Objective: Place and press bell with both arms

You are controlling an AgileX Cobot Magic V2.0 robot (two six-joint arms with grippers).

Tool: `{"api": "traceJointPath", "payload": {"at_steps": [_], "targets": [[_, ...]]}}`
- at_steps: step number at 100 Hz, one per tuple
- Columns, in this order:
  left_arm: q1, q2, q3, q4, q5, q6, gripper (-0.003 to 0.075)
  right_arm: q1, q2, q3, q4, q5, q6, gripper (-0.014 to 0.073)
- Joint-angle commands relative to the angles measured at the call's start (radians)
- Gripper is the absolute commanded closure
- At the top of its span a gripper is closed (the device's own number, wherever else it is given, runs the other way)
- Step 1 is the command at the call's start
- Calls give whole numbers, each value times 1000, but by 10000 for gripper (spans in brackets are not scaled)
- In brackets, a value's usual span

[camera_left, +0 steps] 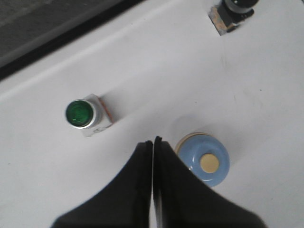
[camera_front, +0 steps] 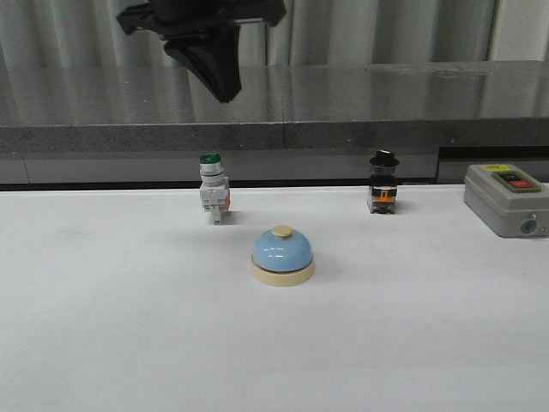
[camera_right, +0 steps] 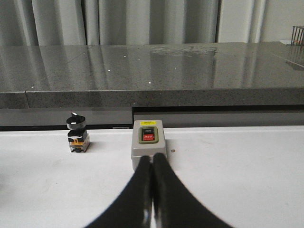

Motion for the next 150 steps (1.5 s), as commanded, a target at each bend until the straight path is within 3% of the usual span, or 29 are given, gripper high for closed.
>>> {"api": "traceJointPath", "payload": {"at_steps": [1, 29, 50, 104, 150], "targets": [[36, -91, -30, -4, -21, -11, 741, -5, -14, -14, -11, -74, -4, 662], [168, -164, -15, -2, 57, -11, 741, -5, -14, -14, -11, -74, -4, 662], [255, -241, 84, -2, 47, -11, 741, -5, -14, -14, -11, -74, -4, 662], [432, -496, 408, -5, -87, -11, 741, -5, -14, -14, -11, -74, -4, 662], [453, -815, 723, -7, -317, -48, 741, -5, -14, -14, -11, -74, -4, 662]]}}
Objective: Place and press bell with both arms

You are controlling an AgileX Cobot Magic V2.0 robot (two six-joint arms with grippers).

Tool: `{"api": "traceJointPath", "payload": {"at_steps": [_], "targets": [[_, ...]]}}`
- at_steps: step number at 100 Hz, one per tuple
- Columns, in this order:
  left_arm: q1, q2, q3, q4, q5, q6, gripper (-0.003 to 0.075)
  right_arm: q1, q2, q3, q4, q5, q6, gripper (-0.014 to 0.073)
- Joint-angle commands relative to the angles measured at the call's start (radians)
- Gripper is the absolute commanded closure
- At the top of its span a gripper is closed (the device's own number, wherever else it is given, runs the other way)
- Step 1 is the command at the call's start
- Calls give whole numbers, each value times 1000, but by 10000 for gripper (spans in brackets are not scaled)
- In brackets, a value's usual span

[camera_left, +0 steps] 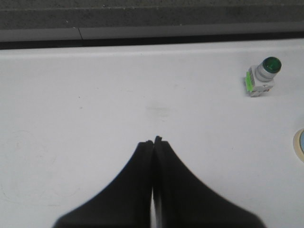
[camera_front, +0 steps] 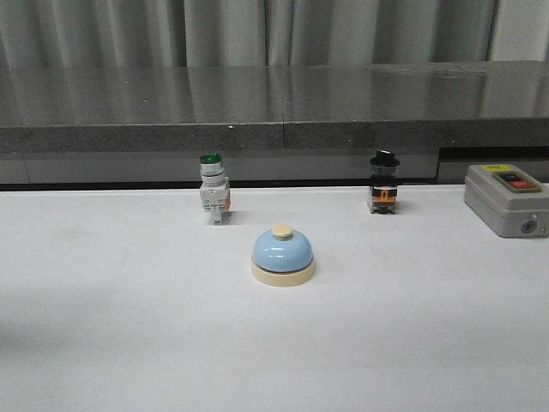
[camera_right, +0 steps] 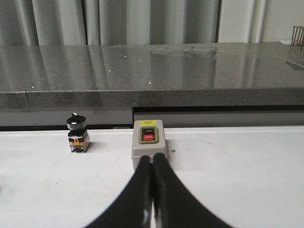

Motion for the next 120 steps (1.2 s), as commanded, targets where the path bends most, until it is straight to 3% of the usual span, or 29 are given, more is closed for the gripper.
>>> {"api": "traceJointPath", "payload": {"at_steps": [1, 56, 120], "targets": [[4, -82, 28, -13, -117, -26, 741, -5, -14, -14, -11, -74, -4, 662], [4, -464, 365, -11, -262, -26, 741, -5, -14, -14, -11, -74, -4, 662], [5, -916, 658, -13, -285, -30, 741, -5, -14, -14, -11, -74, -4, 662]]}}
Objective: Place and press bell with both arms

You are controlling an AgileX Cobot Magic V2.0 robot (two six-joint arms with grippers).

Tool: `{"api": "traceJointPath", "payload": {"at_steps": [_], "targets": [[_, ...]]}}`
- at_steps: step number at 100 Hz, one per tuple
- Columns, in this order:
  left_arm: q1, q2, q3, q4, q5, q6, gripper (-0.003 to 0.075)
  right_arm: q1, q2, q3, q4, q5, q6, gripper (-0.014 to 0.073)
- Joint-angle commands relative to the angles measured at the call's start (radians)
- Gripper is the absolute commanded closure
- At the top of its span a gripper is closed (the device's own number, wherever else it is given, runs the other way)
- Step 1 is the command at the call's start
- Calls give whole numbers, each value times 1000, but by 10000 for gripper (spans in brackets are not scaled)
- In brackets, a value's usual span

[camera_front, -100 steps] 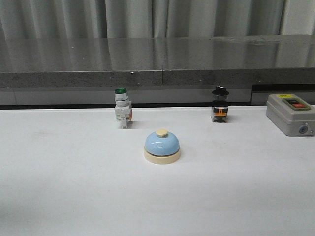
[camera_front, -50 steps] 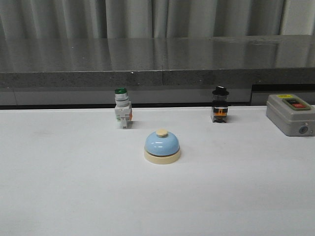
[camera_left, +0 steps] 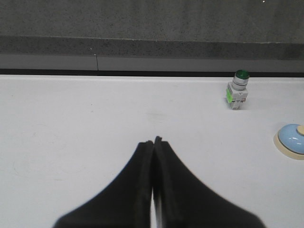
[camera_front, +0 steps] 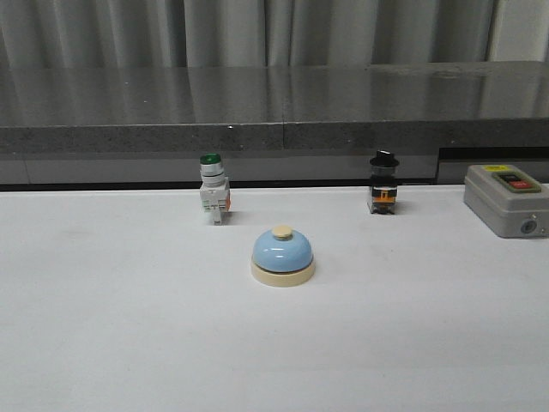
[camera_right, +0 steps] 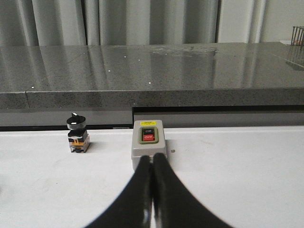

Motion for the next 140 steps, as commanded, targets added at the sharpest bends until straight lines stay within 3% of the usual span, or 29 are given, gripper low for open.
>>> {"api": "traceJointPath", "payload": {"at_steps": [1, 30, 44, 59, 68, 140], "targets": [[3, -70, 16, -6, -82, -10, 741, -5, -14, -14, -11, -74, -4, 662], [5, -354, 202, 43, -158, -10, 741, -5, -14, -14, -11, -74, -4, 662], [26, -350, 291, 47, -306, -10, 741, -5, -13, -14, -11, -74, -4, 662], [26, -354, 404, 47, -553, -10, 741, -5, -13, -14, -11, -74, -4, 662], [26, -354, 462, 47, -614, -10, 741, -5, -13, -14, -11, -74, -4, 662], [26, -354, 472, 47, -589, -10, 741, -5, -13, -14, -11, -74, -4, 662]]}}
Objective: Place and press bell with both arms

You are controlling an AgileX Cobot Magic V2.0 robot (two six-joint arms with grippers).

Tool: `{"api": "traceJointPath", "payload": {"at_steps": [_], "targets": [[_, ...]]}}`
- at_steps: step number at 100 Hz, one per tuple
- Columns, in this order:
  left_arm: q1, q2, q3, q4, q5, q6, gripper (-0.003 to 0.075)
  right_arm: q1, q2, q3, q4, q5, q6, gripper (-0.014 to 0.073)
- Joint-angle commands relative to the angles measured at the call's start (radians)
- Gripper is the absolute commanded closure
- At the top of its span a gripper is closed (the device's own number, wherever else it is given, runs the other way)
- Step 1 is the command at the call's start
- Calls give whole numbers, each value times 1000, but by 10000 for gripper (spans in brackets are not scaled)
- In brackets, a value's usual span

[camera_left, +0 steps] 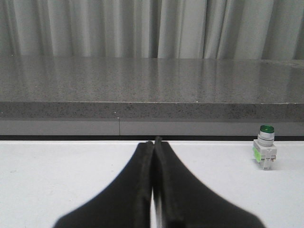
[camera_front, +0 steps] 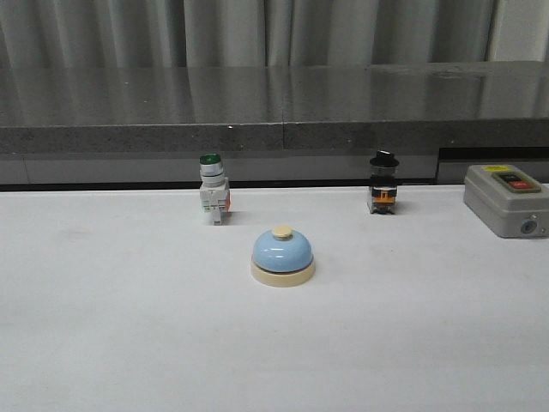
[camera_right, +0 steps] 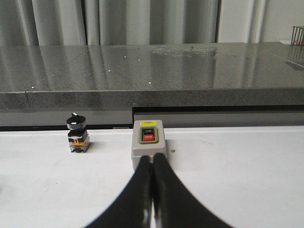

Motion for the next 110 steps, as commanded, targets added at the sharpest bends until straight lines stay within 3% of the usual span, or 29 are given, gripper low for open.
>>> {"api": "traceJointPath", "payload": {"at_steps": [1, 64, 90, 110], "targets": [[1, -31, 40, -1, -85, -10, 741, -5, -13, -14, -11, -74, -4, 662], [1, -31, 40, -1, -85, -10, 741, -5, -12, -29, -28, -60, -4, 662], [1, -31, 40, -1, -85, -10, 741, -5, 137, -254, -28, 185, -4, 662], [1, -31, 40, -1, -85, -10, 741, -5, 394, -412, -31, 241, -4, 662]]}}
